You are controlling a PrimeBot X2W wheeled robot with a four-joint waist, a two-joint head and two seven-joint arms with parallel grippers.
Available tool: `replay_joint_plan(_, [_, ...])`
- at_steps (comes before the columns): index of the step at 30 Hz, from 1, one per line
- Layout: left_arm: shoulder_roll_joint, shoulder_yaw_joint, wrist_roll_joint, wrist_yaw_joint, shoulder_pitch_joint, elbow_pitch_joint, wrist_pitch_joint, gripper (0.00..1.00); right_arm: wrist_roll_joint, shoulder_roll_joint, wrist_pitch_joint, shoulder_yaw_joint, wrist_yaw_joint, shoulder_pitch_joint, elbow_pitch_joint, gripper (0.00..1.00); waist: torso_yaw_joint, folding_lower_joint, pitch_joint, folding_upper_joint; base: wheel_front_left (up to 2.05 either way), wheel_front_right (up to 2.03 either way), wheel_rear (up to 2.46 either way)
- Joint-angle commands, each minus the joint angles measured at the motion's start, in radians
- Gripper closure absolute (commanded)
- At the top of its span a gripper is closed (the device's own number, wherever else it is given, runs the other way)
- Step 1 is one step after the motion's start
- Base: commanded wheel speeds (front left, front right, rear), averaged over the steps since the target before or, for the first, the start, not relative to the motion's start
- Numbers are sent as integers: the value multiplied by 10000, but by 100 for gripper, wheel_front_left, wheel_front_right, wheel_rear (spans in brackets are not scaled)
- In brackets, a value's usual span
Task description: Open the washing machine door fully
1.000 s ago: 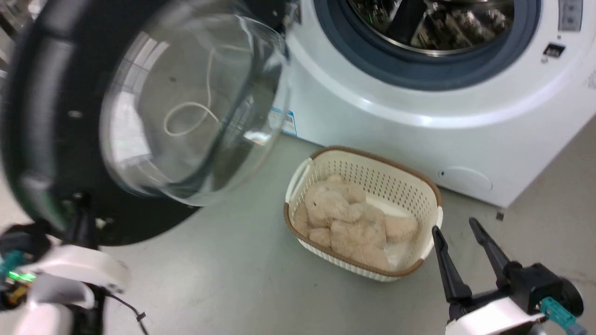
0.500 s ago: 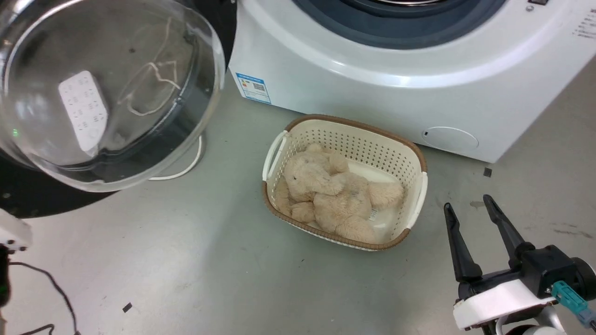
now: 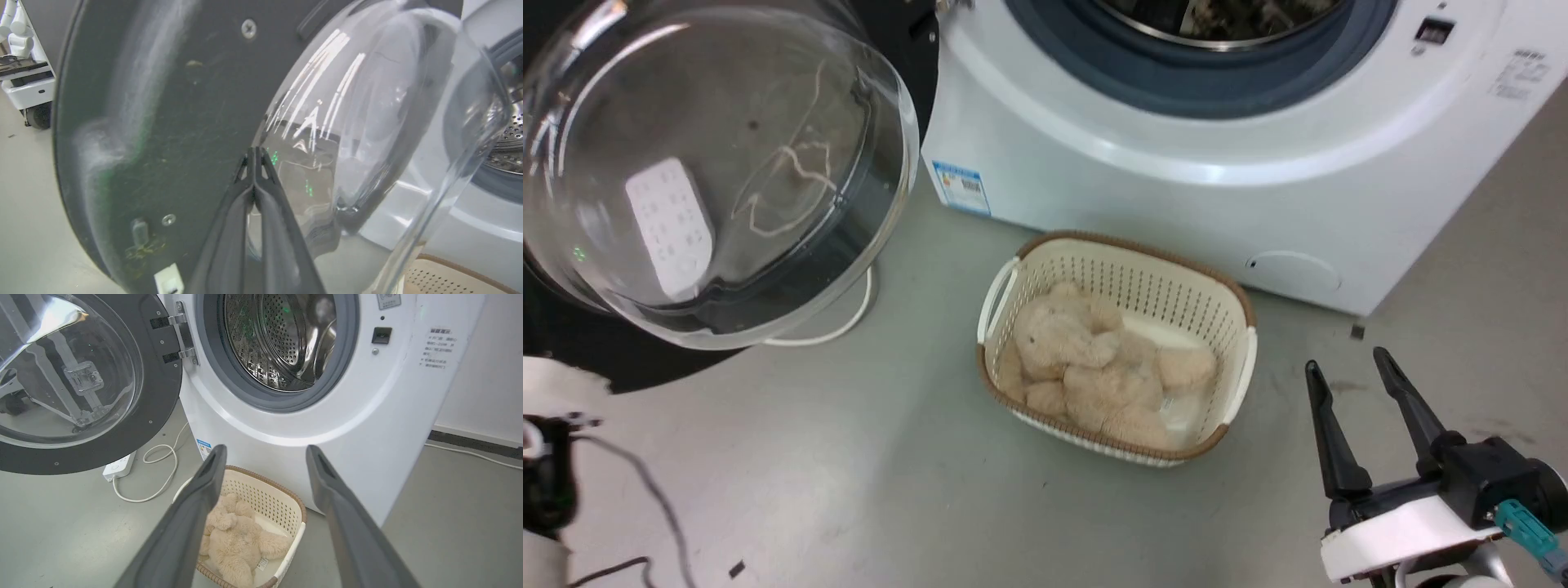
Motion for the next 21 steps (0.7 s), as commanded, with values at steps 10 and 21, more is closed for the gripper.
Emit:
replay_joint_plan(10, [-1340, -955, 490, 576, 1672, -3518, -54, 100, 155, 13, -439, -476, 4, 355, 49, 0, -751, 0, -1628, 0, 0, 0, 0])
replay_joint_plan(21, [-2316, -2571, 1356, 1300, 3561, -5114, 424, 100, 249, 13, -578, -434, 4, 988, -127, 0, -1964, 0, -2445, 0, 0, 0, 0])
